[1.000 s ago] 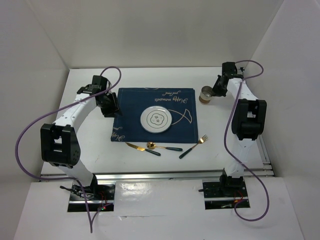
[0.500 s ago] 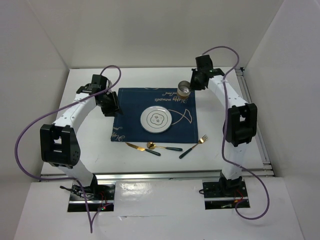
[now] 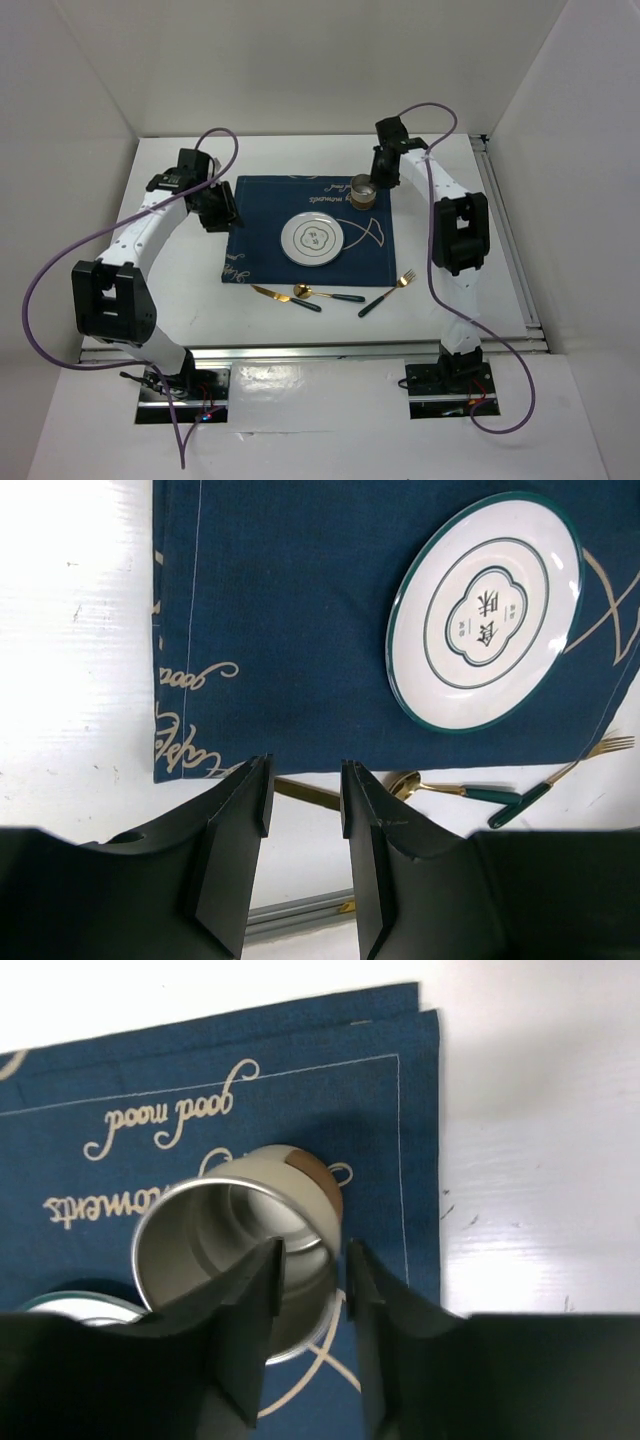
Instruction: Set the dinner table for one person
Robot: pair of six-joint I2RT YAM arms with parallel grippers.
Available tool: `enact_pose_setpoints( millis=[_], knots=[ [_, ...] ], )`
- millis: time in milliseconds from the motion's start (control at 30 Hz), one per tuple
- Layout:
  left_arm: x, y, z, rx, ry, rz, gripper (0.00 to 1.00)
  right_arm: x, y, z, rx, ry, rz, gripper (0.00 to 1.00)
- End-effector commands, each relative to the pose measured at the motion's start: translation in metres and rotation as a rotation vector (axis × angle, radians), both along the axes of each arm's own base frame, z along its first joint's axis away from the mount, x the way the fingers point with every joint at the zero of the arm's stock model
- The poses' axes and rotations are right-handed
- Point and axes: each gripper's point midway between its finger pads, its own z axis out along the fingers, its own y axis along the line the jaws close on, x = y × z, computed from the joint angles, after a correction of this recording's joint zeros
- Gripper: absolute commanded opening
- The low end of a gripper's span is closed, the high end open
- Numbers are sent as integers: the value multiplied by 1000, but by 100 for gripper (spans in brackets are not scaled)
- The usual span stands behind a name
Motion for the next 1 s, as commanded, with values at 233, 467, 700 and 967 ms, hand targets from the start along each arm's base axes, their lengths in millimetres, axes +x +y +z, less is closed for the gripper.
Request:
enact_pose_setpoints(
  millis=[233,467,700,967],
  knots=[
    [-15,6,-1,21,7,-7,83,9,-2,70,12,-130,-31,76],
    [-55,14,-18,34,27,34,78,-84,13,141,129,-315,112,76],
    [-99,-21,-31,-36,91,-22,69,-243,104,39,106,6,524,61],
    [-101,-20,-25,-9,78,38,68,-327,175,-5,-15,110,934,55]
  ],
)
